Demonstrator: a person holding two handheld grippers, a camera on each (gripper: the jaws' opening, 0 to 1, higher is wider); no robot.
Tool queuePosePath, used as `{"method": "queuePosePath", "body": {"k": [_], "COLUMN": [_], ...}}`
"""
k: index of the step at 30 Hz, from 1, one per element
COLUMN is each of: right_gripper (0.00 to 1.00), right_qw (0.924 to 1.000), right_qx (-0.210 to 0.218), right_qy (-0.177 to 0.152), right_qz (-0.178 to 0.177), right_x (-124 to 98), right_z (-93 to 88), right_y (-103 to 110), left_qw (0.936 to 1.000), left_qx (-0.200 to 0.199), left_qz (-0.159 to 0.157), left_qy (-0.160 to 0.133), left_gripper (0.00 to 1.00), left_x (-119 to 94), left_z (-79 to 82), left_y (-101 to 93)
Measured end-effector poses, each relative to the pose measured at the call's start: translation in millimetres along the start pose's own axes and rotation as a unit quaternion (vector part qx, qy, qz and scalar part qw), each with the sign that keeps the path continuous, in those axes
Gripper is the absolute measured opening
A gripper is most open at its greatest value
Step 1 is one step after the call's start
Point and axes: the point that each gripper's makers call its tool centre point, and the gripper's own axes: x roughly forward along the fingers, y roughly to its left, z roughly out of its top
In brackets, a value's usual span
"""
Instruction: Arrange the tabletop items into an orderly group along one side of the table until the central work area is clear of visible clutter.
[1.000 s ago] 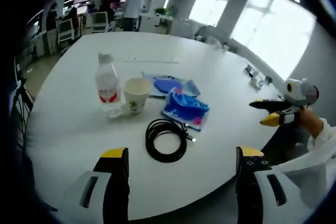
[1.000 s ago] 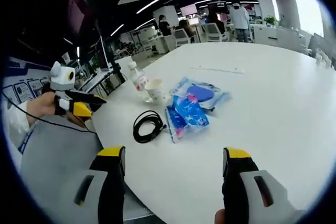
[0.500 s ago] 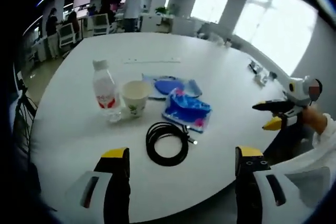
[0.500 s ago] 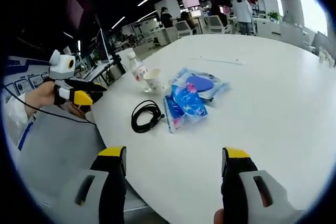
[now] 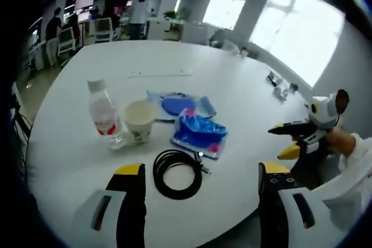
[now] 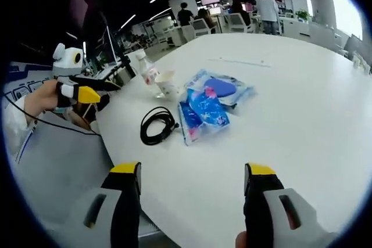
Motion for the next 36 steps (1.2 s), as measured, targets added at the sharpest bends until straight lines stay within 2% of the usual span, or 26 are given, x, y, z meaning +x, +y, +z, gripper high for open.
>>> {"method": "queuePosePath", "body": {"k": [7, 12, 14, 17, 21, 26, 36], "right_gripper": [0.67, 0.66, 0.66, 0.65, 0.64, 0.62, 0.59], "right_qw": [0.9998, 0.9998, 0.9998, 0.9997, 0.9994, 0.9990, 0.9981], "right_qx": [0.008, 0.004, 0.004, 0.005, 0.014, 0.024, 0.028], "right_qy": [-0.011, -0.010, -0.009, -0.012, -0.017, -0.026, -0.031], "right_qz": [-0.012, -0.014, -0.016, -0.022, -0.027, -0.028, -0.044], "right_x": [9.5, 16.5, 18.2, 18.4, 20.8, 22.9, 29.7], "right_z": [19.0, 25.4, 29.1, 32.6, 36.9, 42.7, 53.9], "right_y": [-12.4, -15.5, -20.1, -24.3, -29.4, -33.5, -51.3], "left_qw": [0.9997, 0.9995, 0.9992, 0.9988, 0.9982, 0.9975, 0.9978], "left_qx": [0.013, 0.021, 0.017, 0.022, 0.033, 0.027, 0.031], "left_qz": [-0.015, -0.008, -0.016, -0.025, -0.029, -0.019, 0.001], "left_qy": [-0.016, -0.021, -0.033, -0.036, -0.041, -0.063, -0.059], "left_gripper": [0.75, 0.75, 0.75, 0.75, 0.75, 0.76, 0.75], "left_x": [9.9, 24.6, 30.5, 39.9, 50.5, 64.4, 92.1], "left_z": [26.2, 41.6, 49.6, 59.0, 75.0, 97.7, 116.3], "left_y": [-9.5, -6.2, -9.8, -18.9, -21.5, -9.9, 10.4]}}
